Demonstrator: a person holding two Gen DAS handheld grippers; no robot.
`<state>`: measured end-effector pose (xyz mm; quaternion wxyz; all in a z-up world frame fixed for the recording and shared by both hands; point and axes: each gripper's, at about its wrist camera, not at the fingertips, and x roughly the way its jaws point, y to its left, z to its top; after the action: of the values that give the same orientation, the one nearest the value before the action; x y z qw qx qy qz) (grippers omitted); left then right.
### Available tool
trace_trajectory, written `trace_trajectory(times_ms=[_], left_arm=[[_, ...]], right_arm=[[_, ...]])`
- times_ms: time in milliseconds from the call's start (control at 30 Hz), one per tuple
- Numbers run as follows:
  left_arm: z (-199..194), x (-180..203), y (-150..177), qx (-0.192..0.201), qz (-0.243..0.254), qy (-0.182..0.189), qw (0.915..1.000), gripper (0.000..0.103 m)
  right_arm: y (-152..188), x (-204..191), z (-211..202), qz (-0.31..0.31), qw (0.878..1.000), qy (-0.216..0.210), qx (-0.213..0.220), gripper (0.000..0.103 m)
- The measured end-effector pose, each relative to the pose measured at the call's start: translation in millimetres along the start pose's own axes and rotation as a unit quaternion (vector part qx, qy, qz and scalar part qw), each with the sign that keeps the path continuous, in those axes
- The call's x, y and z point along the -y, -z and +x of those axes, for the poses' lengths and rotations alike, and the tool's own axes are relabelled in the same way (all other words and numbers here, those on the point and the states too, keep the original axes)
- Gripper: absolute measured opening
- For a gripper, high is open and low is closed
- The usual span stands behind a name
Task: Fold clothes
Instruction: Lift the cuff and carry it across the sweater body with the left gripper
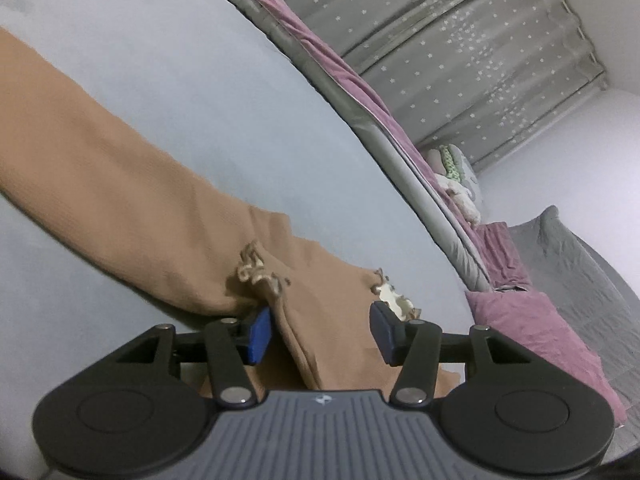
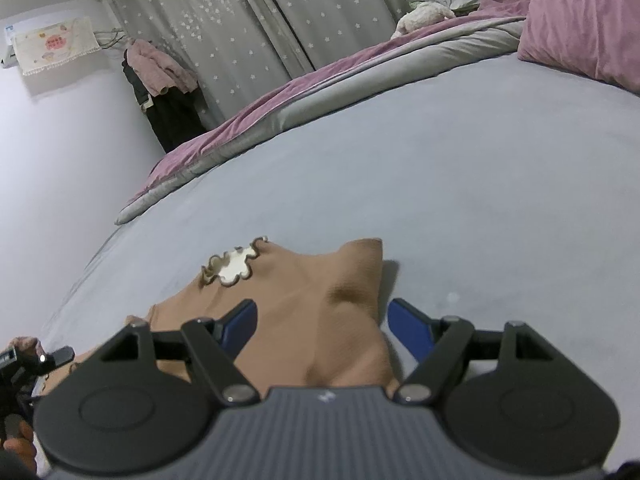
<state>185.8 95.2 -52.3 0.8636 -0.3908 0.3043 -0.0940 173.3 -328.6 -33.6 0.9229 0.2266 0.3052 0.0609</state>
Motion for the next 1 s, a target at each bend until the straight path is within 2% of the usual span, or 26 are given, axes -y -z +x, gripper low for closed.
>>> trace_trajectory(times_ms=[233,333,400,433,500,600,700,867,1000], left_arm=[[16.2,16.9,-1.6,-0.003,0.056,-0.046,0.9974,0.045],[19.5,25.6,1.7,-0.01,0.09,-0.066,0.9937,0.037],[20.2,29.2,3.2,-0.018,0.109,-0.077,0.991,0.026],[20.5,29.9,4.0,-0.024,0.115,-0.082,0.9897,0.025],[20.4,30.2,5.3,-0.035,0.123,-0.09,0.9877,0.025],[17.9,26.3,2.7,-0.041,0.11,-0.084,0.9896,0.025],[14.1,22.1,-1.5,-0.039,0.086,-0.075,0.9927,0.025],[11.3,19.6,-9.4,-0.033,0.076,-0.068,0.9942,0.026],[14.9,20.9,-16.1,-0.03,0.082,-0.076,0.9933,0.035]], right_arm=[[2.8,2.2,5.6,-0.007,1.0,0.019,0.0,0.075],[2.7,5.4,8.2,-0.002,1.0,0.021,-0.002,0.075],[3.1,6.3,9.3,-0.003,1.0,0.021,-0.004,0.075],[3.2,6.4,9.8,-0.003,1.0,0.021,-0.005,0.075],[3.5,6.6,10.5,-0.004,1.0,0.02,-0.007,0.075],[4.0,6.9,10.8,-0.003,1.0,0.02,-0.007,0.075],[3.6,6.7,10.9,-0.002,1.0,0.021,-0.006,0.075],[3.3,8.5,10.4,0.001,1.0,0.023,-0.003,0.075],[1.8,10.8,9.2,0.004,1.0,0.025,0.001,0.075]])
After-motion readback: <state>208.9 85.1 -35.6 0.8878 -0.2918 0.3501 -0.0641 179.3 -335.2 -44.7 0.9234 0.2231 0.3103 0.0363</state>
